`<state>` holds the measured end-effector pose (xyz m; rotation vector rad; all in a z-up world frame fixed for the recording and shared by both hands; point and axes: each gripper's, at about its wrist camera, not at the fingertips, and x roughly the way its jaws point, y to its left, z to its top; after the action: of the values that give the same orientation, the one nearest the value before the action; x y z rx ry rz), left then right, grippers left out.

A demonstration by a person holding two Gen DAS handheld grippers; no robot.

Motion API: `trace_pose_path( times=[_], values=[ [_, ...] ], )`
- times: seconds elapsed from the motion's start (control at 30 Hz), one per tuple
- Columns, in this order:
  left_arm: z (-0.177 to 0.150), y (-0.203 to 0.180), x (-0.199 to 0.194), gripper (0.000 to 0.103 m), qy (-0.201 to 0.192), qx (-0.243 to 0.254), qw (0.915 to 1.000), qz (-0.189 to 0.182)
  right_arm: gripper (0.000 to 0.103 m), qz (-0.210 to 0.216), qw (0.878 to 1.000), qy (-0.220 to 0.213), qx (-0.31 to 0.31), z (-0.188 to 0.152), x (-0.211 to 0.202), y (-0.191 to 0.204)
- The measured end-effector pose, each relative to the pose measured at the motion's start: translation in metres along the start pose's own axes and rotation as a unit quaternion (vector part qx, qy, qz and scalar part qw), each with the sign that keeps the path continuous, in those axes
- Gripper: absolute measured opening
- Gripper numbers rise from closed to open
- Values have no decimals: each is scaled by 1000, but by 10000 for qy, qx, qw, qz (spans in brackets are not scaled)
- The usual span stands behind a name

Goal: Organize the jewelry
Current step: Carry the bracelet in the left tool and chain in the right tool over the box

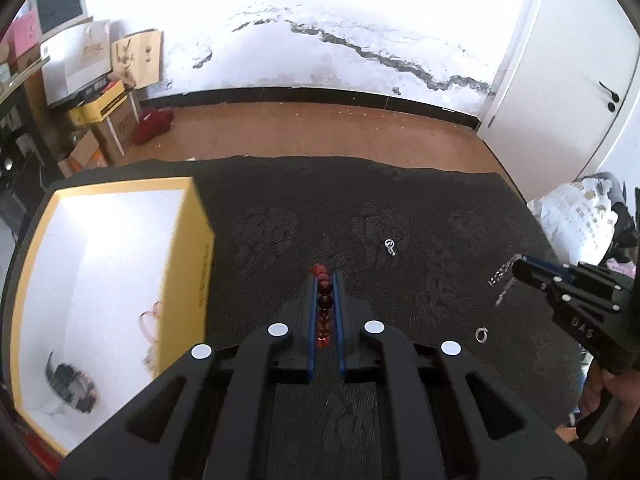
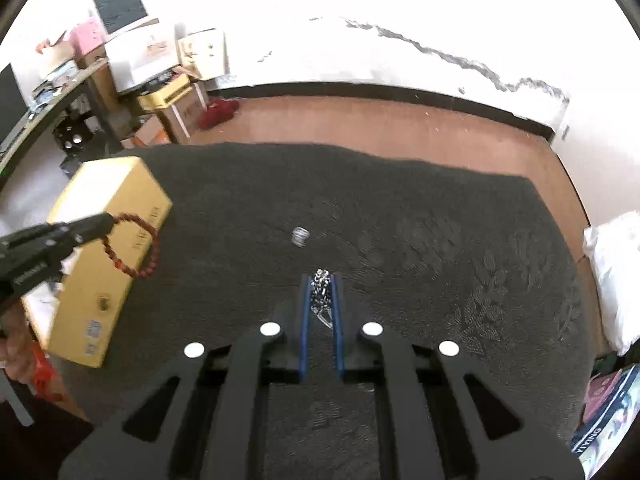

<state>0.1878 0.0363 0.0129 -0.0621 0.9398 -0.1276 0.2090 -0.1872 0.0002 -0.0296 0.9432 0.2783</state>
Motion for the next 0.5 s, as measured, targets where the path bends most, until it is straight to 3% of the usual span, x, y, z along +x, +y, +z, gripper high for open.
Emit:
trace_pose_path(
  times=[0.23,0.5],
  values=[
    [3,49,-75,7,-87,-205,9994,281,10,352,9980,-26,-522,34,-54,93],
    [0,122,-149,7,-66,-419,9953,871,10,861,9908,158,-1037,68,-81,215]
  ],
)
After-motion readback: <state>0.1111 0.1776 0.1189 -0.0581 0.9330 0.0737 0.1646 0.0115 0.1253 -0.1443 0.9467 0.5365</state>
